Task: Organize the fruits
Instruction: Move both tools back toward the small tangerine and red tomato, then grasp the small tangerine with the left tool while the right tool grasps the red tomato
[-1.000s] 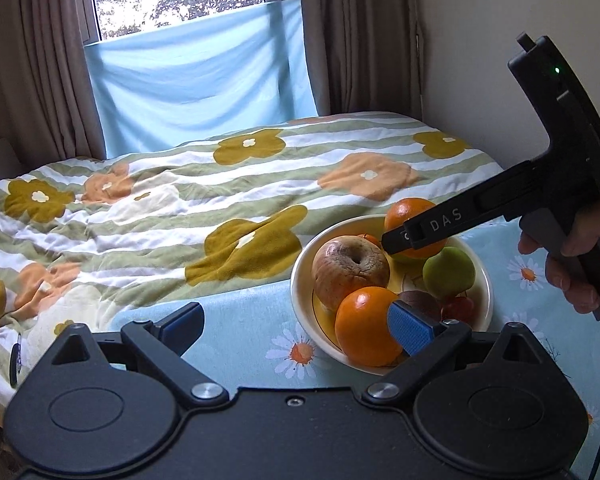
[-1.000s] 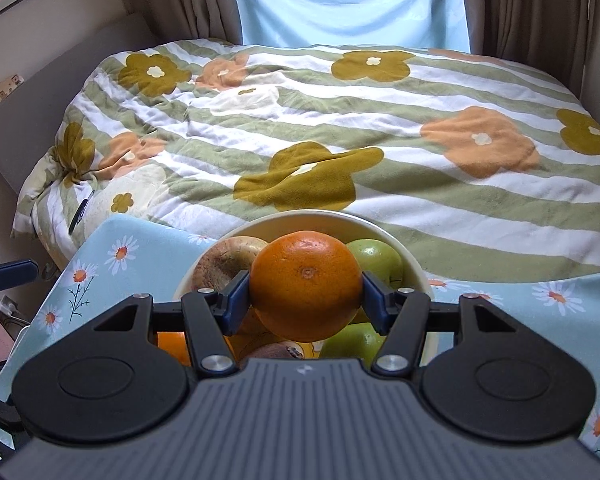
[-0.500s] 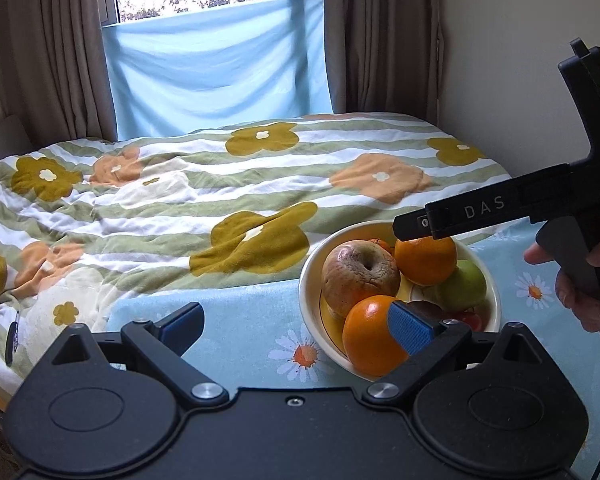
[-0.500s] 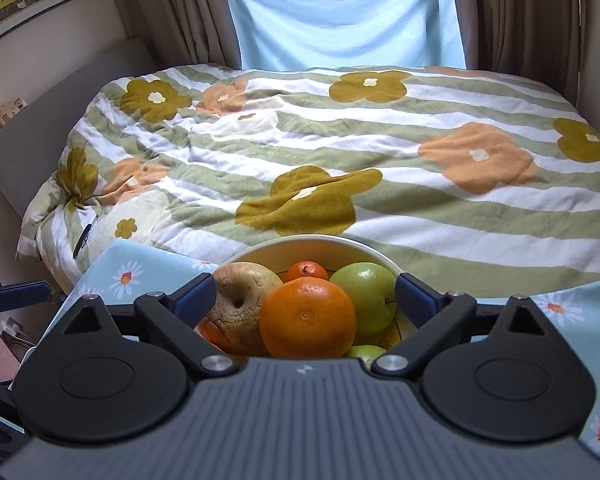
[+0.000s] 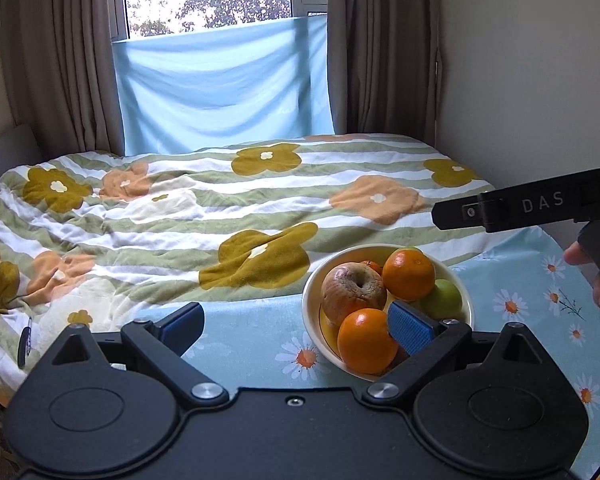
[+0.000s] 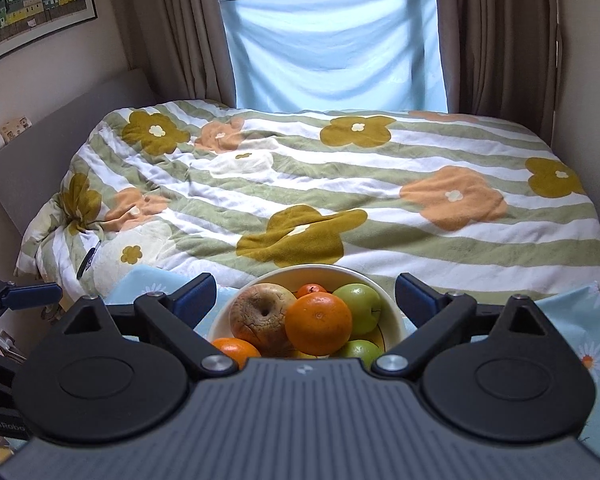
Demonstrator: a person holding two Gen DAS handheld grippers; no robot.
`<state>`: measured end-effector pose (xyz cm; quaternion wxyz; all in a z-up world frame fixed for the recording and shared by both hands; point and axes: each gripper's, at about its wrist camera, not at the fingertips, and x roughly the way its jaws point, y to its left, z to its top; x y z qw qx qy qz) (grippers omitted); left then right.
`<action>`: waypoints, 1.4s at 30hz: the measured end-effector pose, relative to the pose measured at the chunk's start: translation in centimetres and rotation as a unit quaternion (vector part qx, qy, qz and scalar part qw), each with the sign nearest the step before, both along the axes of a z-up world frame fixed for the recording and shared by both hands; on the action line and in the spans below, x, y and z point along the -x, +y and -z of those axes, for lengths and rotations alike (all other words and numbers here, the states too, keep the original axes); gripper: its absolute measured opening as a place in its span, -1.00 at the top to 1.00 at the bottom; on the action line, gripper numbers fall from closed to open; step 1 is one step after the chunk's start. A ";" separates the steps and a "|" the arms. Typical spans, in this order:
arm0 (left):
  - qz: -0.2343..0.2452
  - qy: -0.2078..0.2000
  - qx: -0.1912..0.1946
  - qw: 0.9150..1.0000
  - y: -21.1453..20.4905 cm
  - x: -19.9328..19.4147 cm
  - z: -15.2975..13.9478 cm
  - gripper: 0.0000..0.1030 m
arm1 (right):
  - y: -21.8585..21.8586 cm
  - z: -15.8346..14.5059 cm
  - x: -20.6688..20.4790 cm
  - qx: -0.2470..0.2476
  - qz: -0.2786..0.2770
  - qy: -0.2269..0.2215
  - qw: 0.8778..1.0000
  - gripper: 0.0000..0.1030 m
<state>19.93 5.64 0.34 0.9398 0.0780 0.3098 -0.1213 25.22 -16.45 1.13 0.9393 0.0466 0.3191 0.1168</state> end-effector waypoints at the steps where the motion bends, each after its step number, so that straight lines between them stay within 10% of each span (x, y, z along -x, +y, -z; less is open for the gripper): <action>1: 0.001 -0.003 0.001 1.000 0.0 0.4 -0.3 -0.95 | -0.1 -0.4 0.8 0.002 0.003 -0.003 1.000 -1.00; 21: 0.007 -0.020 0.001 1.000 -0.4 9.9 -1.4 -0.95 | -1.6 -2.4 15.6 0.008 0.061 -0.019 0.998 -1.00; 42: -0.026 0.016 -0.031 0.999 -4.1 10.1 10.8 -0.72 | -3.6 10.2 15.3 0.022 0.007 0.002 1.000 -1.00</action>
